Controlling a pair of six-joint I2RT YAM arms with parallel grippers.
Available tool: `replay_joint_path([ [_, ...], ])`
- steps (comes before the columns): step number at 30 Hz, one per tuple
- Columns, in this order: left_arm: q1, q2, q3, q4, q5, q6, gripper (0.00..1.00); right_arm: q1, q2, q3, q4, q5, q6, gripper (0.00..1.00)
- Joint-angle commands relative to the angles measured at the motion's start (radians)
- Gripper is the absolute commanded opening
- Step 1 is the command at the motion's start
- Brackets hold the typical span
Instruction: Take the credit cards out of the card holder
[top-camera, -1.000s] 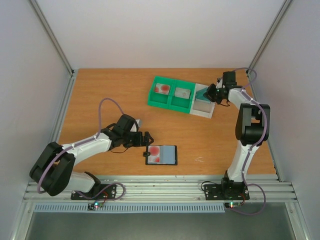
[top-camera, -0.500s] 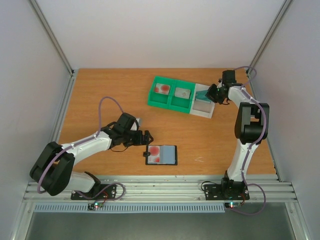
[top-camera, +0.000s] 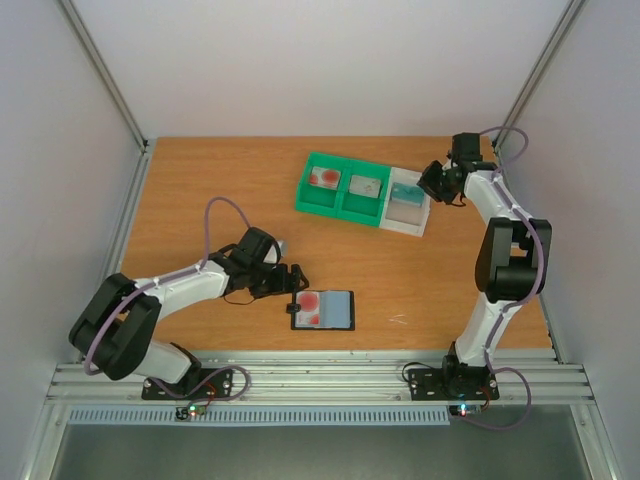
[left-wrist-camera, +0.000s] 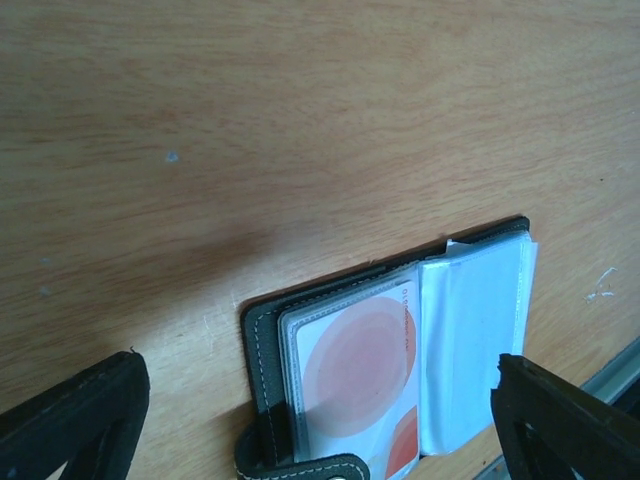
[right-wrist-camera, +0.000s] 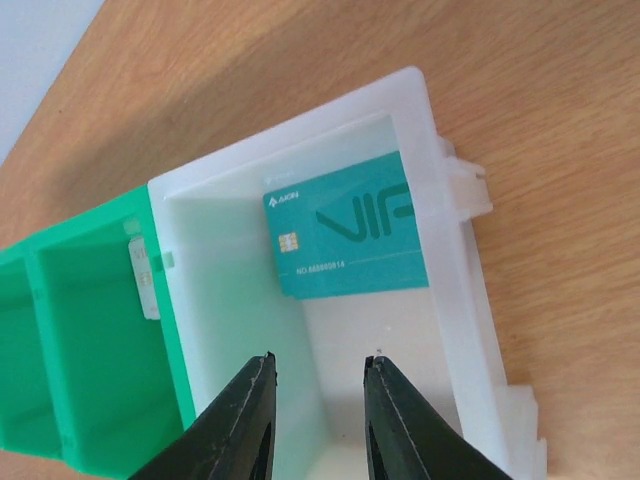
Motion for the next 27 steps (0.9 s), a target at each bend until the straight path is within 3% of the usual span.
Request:
replay_joint_path([
  [1, 0.005, 0.014, -0.003, 0.049, 0.062, -0.021, 0.93, 0.014, -0.076, -0.042, -0.026, -0.026, 0.039, 0.25],
  [15, 0.006, -0.031, -0.013, 0.044, 0.125, -0.063, 0.82, 0.165, -0.316, -0.292, -0.024, -0.156, 0.099, 0.27],
  [27, 0.006, -0.014, -0.055, 0.134, 0.180, -0.110, 0.57, 0.475, -0.467, -0.470, 0.017, -0.171, 0.103, 0.28],
])
